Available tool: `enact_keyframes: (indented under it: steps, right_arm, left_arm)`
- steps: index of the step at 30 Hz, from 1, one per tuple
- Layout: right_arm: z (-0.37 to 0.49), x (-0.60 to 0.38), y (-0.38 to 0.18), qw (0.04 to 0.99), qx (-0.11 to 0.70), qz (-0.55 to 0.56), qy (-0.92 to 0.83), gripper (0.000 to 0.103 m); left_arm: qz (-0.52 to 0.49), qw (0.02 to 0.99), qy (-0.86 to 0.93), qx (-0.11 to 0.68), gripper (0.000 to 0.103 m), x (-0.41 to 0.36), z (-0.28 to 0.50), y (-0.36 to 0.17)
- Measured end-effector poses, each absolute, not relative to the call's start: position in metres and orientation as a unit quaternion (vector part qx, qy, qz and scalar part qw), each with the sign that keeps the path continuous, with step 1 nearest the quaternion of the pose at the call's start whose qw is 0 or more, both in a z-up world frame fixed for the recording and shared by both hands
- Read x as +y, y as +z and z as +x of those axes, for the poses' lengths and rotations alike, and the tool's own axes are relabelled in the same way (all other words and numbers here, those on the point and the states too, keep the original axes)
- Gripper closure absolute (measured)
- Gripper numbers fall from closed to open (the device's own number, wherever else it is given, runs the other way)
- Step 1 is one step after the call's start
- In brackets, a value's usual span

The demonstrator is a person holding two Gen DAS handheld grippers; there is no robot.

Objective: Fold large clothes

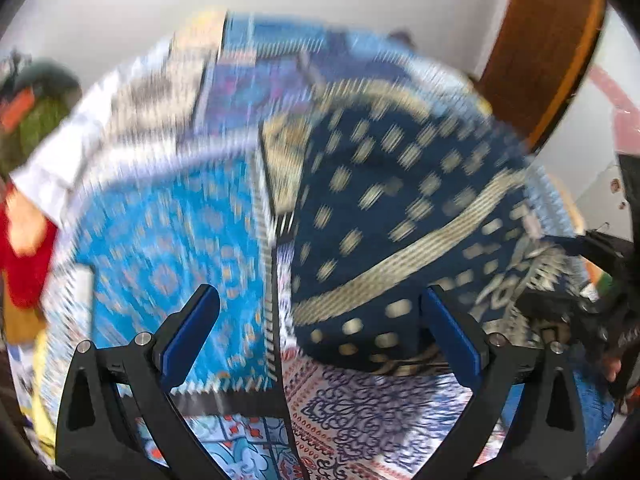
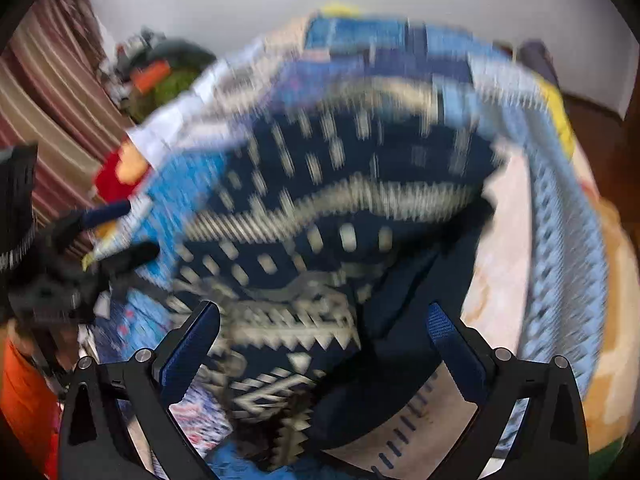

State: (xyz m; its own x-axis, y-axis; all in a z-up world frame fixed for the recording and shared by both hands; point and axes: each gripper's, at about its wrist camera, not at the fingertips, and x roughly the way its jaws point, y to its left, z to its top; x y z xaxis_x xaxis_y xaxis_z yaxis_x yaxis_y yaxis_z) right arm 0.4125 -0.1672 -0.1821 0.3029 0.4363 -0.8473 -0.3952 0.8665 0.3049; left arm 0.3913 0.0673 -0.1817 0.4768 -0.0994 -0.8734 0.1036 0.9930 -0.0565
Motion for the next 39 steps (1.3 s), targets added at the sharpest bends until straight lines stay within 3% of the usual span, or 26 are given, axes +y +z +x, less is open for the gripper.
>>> enact_keyframes:
  steps: [6, 12, 18, 24, 31, 39]
  right_arm:
    - [0.402, -0.189, -0.221, 0.777, 0.582, 0.009, 0.239, 0.000]
    - [0.392, -0.221, -0.211, 0.777, 0.585, 0.031, 0.231, 0.000]
    - [0.395, -0.232, -0.184, 0.797, 0.559, 0.044, 0.223, 0.000]
    - [0.418, -0.233, -0.186, 0.786, 0.560, 0.126, 0.229, 0.000]
    - [0.457, -0.210, -0.225, 0.752, 0.591, 0.157, 0.245, 0.000]
    - [0.489, -0.182, -0.233, 0.762, 0.564, 0.154, 0.279, 0.000]
  left_arm:
    - [-0.033, 0.849, -0.095, 0.519, 0.000, 0.085, 0.380, -0.206]
    - [0.076, 0.840, -0.027, 0.537, 0.000, 0.100, 0.360, -0.214]
    - [0.058, 0.858, -0.028, 0.509, 0.000, 0.119, 0.360, -0.186]
    - [-0.037, 0.860, -0.076, 0.503, 0.000, 0.116, 0.405, -0.175]
    - [-0.166, 0.808, -0.165, 0.541, 0.000, 0.104, 0.461, -0.219]
    - [-0.242, 0.766, -0.224, 0.552, 0.000, 0.098, 0.496, -0.248]
